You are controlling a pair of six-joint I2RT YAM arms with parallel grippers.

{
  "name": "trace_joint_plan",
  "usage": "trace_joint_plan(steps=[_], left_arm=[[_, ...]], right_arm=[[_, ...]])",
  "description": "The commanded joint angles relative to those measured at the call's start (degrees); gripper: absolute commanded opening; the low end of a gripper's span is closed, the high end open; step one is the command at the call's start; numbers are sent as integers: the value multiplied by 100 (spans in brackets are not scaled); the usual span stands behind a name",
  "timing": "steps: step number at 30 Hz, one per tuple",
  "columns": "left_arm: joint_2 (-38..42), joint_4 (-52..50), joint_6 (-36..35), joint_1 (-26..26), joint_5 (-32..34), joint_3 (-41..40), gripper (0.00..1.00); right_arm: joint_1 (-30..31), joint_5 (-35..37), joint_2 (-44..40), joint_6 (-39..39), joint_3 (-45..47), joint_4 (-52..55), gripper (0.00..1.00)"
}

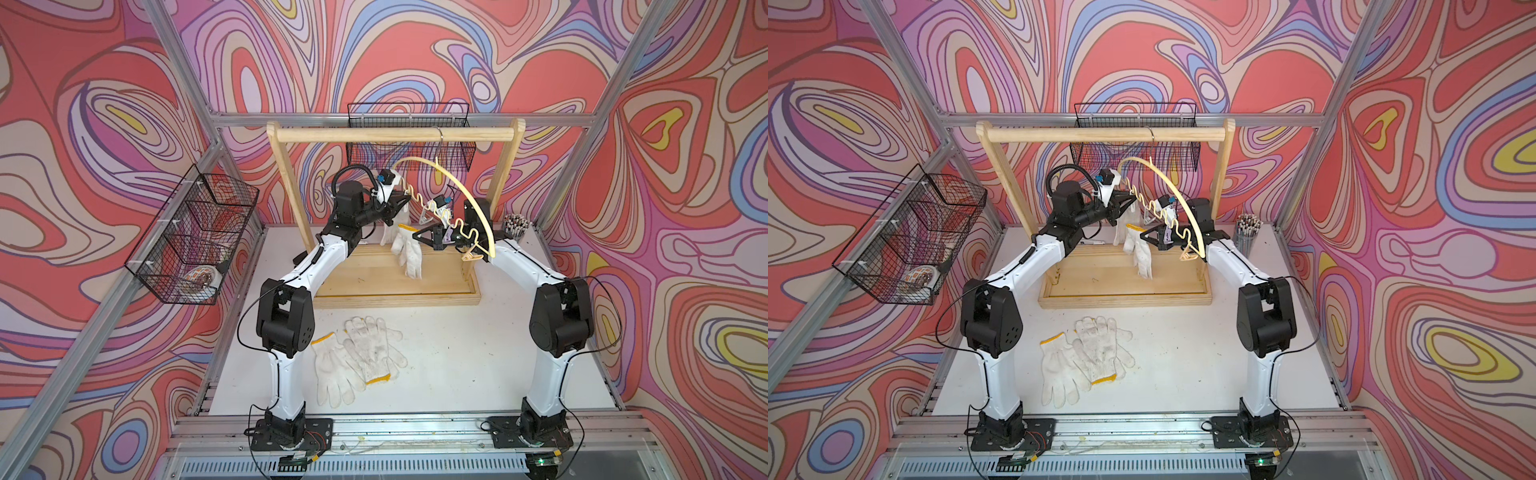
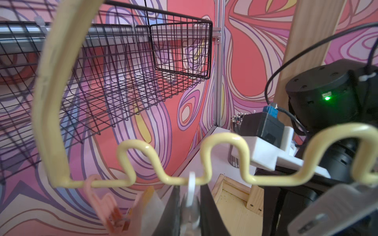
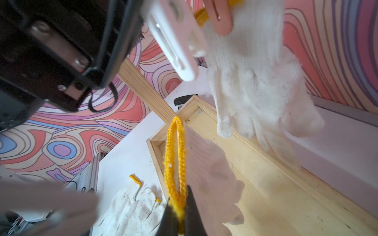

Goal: Clip the gloves onto a hanger to dry
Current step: Clamp the glove onto the hanger.

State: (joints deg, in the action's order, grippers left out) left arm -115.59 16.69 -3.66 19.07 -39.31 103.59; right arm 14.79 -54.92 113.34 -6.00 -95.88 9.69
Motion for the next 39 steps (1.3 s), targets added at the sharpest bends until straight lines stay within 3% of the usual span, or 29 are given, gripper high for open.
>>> trace_joint_plan(steps=[1, 17, 39], left_arm=[[233, 315, 425, -142, -513, -32, 0], [20, 133, 1010, -377, -1796, 441, 0], [-129, 230, 1238, -580, -2355, 346, 0]], right_arm=[[-26, -690, 248, 216, -382, -6, 0], [-28, -1434, 940, 603, -1532, 713, 0], [-28, -1808, 1357, 384, -2278, 630, 0]])
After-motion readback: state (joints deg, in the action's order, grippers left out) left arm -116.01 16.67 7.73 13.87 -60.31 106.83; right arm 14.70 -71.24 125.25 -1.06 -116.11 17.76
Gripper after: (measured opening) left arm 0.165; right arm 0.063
